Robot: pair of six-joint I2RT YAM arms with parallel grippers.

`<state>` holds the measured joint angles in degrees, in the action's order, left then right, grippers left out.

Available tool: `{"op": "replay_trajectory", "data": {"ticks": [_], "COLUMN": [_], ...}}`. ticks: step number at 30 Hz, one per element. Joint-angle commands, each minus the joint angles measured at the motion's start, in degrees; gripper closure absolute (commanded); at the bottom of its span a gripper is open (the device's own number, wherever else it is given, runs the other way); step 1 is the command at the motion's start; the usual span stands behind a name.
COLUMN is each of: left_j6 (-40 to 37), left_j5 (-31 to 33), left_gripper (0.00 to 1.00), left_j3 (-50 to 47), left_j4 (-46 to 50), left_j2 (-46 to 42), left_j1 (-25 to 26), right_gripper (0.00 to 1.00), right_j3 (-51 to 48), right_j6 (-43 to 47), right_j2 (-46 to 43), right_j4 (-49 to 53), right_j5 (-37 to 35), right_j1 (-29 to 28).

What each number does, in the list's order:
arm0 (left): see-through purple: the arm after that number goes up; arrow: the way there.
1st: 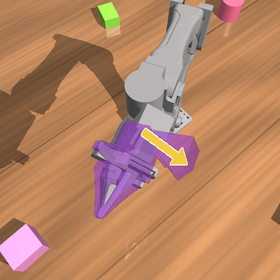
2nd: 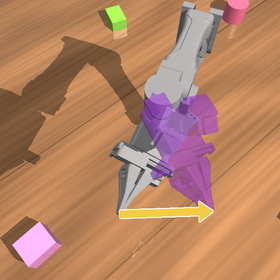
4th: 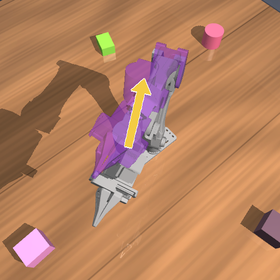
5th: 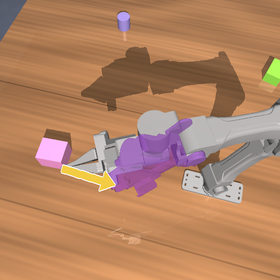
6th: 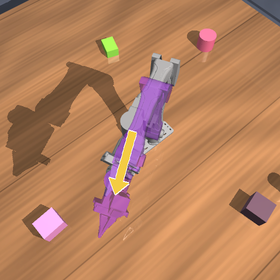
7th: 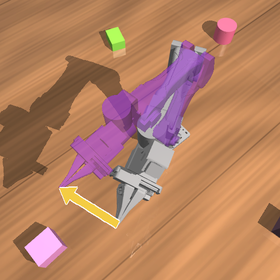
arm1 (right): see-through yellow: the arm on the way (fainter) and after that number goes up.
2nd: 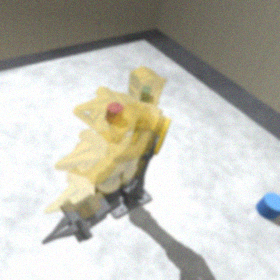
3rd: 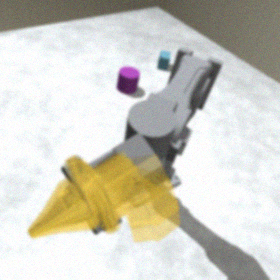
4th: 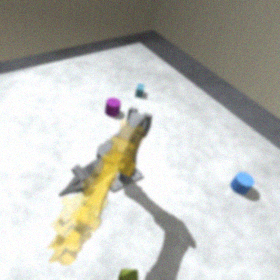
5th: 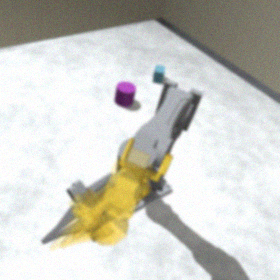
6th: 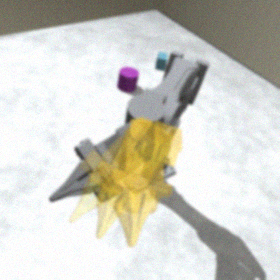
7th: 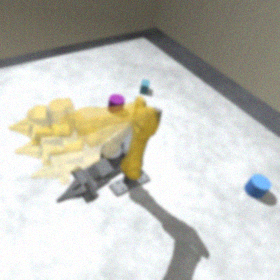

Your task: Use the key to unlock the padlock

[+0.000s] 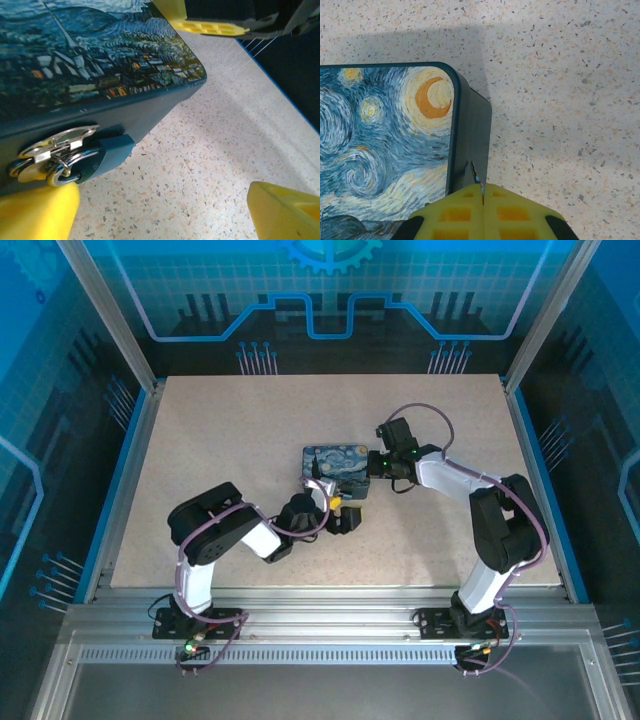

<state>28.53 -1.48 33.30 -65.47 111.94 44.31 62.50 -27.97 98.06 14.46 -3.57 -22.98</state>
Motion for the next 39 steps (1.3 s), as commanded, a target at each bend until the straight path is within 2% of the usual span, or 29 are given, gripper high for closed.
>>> {"op": "replay_trajectory", "data": {"ticks": [1,6,10,13,19,22,27,30,34,39], "left_j6": [2.54,6.66,8.15,8.90,9.48,8.98,8.20,8.56,9.29,9.13], "left_j5": [-3.68,-4.01,-1.93,-2.66,-2.82,-2.03,-7.51,-9.61,-6.78,3.06], "left_gripper": [0.10,0.09,0.04,0.05,0.06,0.06,0.09,0.16,0.16,0.10], "left_j3": [0.13,-1.80,-2.85,-3.20,-2.54,-1.70,-0.08,-0.13,-0.80,0.35], "left_j4": [-4.18,-10.12,-10.37,-11.25,-9.54,-5.16,-5.46,-8.19,-7.66,6.60], "left_j2": [1.08,2.49,2.52,2.76,3.15,2.35,2.75,3.52,3.40,-1.66], "left_j1": [-1.57,-3.37,-3.95,-4.57,-5.07,-5.03,-5.05,-5.12,-5.12,-3.46], "right_gripper": [1.00,1.00,1.00,1.00,1.00,1.00,1.00,1.00,1.00,1.00], "right_j3": [1.23,1.37,1.40,1.25,1.48,1.40,1.13,1.13,1.10,0.53], "right_j6": [0.80,0.80,0.67,0.65,0.61,0.61,0.72,0.55,0.50,0.61], "right_j2": [0.53,0.38,0.47,0.50,0.63,0.26,0.06,0.12,-0.05,-0.78], "right_j4": [-0.40,-0.29,-0.41,-0.57,-0.66,-0.66,-0.83,-0.92,-1.12,-1.13], "right_j5": [1.41,1.25,1.27,1.36,1.74,1.84,1.86,2.06,1.95,1.77], "right_j1": [-1.10,-1.22,-1.30,-1.36,-1.44,-1.56,-1.71,-1.80,-2.06,-2.24]}}
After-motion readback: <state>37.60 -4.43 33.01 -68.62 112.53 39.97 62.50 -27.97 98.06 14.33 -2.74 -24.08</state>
